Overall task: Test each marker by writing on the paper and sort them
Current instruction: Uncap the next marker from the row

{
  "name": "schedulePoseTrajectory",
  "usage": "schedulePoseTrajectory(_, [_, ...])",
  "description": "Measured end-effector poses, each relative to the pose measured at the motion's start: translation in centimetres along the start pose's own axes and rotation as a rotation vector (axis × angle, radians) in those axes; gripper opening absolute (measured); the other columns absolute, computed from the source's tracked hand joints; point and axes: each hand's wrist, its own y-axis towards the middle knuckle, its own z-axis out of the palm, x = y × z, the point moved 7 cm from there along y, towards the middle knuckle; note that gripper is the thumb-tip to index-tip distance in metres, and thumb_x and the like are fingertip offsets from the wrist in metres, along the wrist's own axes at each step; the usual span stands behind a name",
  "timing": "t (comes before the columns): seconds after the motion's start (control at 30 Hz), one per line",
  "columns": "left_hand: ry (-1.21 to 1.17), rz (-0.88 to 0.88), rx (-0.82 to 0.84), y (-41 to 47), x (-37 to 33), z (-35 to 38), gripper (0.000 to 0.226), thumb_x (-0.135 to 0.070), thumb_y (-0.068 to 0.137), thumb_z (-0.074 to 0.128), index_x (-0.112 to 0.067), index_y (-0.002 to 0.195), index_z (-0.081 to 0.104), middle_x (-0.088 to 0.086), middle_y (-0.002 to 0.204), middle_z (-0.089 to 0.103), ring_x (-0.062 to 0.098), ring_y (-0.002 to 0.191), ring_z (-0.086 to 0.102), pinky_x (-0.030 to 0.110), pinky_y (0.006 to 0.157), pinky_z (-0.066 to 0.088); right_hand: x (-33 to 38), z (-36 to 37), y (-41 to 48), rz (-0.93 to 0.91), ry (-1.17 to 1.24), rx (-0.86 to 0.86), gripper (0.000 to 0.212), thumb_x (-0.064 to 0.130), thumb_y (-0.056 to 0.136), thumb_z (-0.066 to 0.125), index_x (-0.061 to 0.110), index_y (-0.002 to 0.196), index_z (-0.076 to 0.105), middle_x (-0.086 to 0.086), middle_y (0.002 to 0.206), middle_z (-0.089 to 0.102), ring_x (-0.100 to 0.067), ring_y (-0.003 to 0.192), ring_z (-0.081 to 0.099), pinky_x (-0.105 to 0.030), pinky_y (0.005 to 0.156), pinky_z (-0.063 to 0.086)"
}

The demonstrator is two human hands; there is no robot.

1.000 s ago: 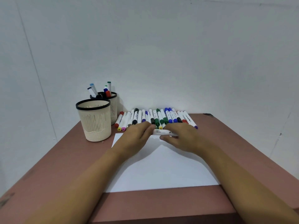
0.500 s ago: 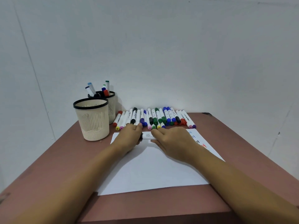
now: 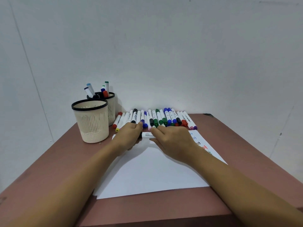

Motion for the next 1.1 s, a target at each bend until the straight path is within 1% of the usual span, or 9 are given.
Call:
schedulePoseTrajectory(0.17, [-0.148, 0.117, -0.019, -0.2, -1.2, -0.7, 0.038, -0.031, 0.1, 0.039, -0.009, 0.07, 0.047, 0.003, 0.054, 0.042, 0.012, 0.043, 0.029, 0.021, 0.043, 0.023, -1.8, 0.2, 0.0, 0.231, 0.172, 0.008, 0.036, 0.041, 0.087, 0.043, 0.016, 0.086, 0.07, 0.003, 0.064, 0.06, -0.018, 0.048, 0.055, -0.022, 0.04, 0.03])
schedulePoseTrajectory(0.3, [-0.383, 0.087, 0.015, -0.2, -1.2, -1.6, 0.014, -0.02, 0.095, 0.052, -0.008, 0.089, 0.055, 0.006, 0.068, 0.06, 0.013, 0.049, 0.049, 0.023, 0.047, 0.037, -3.9, 1.6, -0.8, 0.5, 0.378, 0.167, 0.039, 0.045, 0.093, 0.045, 0.017, 0.11, 0.065, 0.0, 0.09, 0.066, -0.022, 0.081, 0.06, -0.028, 0.059, 0.033])
schedulePoseTrajectory(0.4, [-0.404, 0.071, 0.035, -0.2, -0.8, -1.6, 0.011, -0.019, 0.093, 0.055, -0.009, 0.096, 0.061, 0.001, 0.075, 0.064, 0.007, 0.054, 0.057, 0.022, 0.048, 0.044, -4.3, 2.4, -1.2, 0.569, 0.413, 0.274, 0.034, 0.043, 0.095, 0.051, 0.023, 0.121, 0.059, 0.003, 0.103, 0.063, -0.017, 0.095, 0.058, -0.027, 0.064, 0.031])
schedulePoseTrajectory(0.57, [-0.566, 0.129, -0.076, -0.2, -1.3, -2.5, 0.007, -0.009, 0.095, 0.052, -0.005, 0.089, 0.055, 0.009, 0.086, 0.069, 0.014, 0.067, 0.07, 0.024, 0.058, 0.057, -4.3, 3.9, -2.5, 0.687, 0.526, 0.566, 0.086, 0.057, 0.083, 0.061, 0.03, 0.15, 0.015, 0.0, 0.141, 0.046, -0.022, 0.128, 0.043, -0.038, 0.097, 0.043])
schedulePoseTrajectory(0.63, [-0.537, 0.161, -0.18, -0.1, -1.3, -3.6, 0.006, -0.01, 0.094, 0.053, -0.005, 0.091, 0.054, 0.009, 0.089, 0.069, 0.016, 0.072, 0.07, 0.027, 0.063, 0.059, -4.1, 4.2, -3.3, 0.702, 0.514, 0.684, 0.096, 0.062, 0.082, 0.059, 0.028, 0.152, 0.004, -0.001, 0.15, 0.035, -0.023, 0.136, 0.035, -0.042, 0.102, 0.039])
schedulePoseTrajectory(0.73, [-0.455, 0.21, -0.319, -0.3, -1.5, -5.1, 0.004, -0.01, 0.093, 0.054, -0.007, 0.09, 0.054, 0.004, 0.084, 0.069, 0.016, 0.078, 0.069, 0.027, 0.063, 0.057, -3.5, 4.8, -4.2, 0.666, 0.433, 0.814, 0.091, 0.067, 0.084, 0.052, 0.022, 0.153, 0.011, 0.001, 0.157, 0.023, -0.021, 0.141, 0.027, -0.044, 0.109, 0.033])
schedulePoseTrajectory(0.87, [-0.301, 0.285, -0.427, -0.3, -2.5, -7.3, 0.004, -0.012, 0.092, 0.054, -0.011, 0.088, 0.054, 0.006, 0.088, 0.068, 0.015, 0.082, 0.068, 0.021, 0.06, 0.054, -3.5, 5.0, -4.1, 0.657, 0.362, 0.843, 0.084, 0.069, 0.086, 0.044, 0.022, 0.15, 0.019, 0.001, 0.155, 0.025, -0.022, 0.141, 0.026, -0.046, 0.11, 0.03])
schedulePoseTrajectory(1.0, [-0.111, 0.349, -0.511, -0.2, -4.7, -10.0, 0.005, -0.018, 0.09, 0.056, -0.019, 0.086, 0.054, 0.003, 0.091, 0.066, 0.021, 0.086, 0.067, 0.04, 0.075, 0.058, -3.3, 4.8, -4.2, 0.64, 0.343, 0.844, 0.078, 0.068, 0.089, 0.04, 0.024, 0.149, 0.021, 0.0, 0.154, 0.027, -0.022, 0.14, 0.027, -0.044, 0.11, 0.031])
schedulePoseTrajectory(1.1, [-0.028, 0.37, -0.558, 0.2, -6.6, -12.6, 0.006, -0.02, 0.091, 0.056, -0.014, 0.093, 0.054, 0.002, 0.093, 0.063, 0.023, 0.084, 0.068, 0.043, 0.075, 0.058, -3.4, 4.5, -4.1, 0.671, 0.369, 0.783, 0.071, 0.065, 0.092, 0.036, 0.025, 0.149, 0.023, 0.001, 0.153, 0.029, -0.02, 0.14, 0.027, -0.043, 0.11, 0.031])
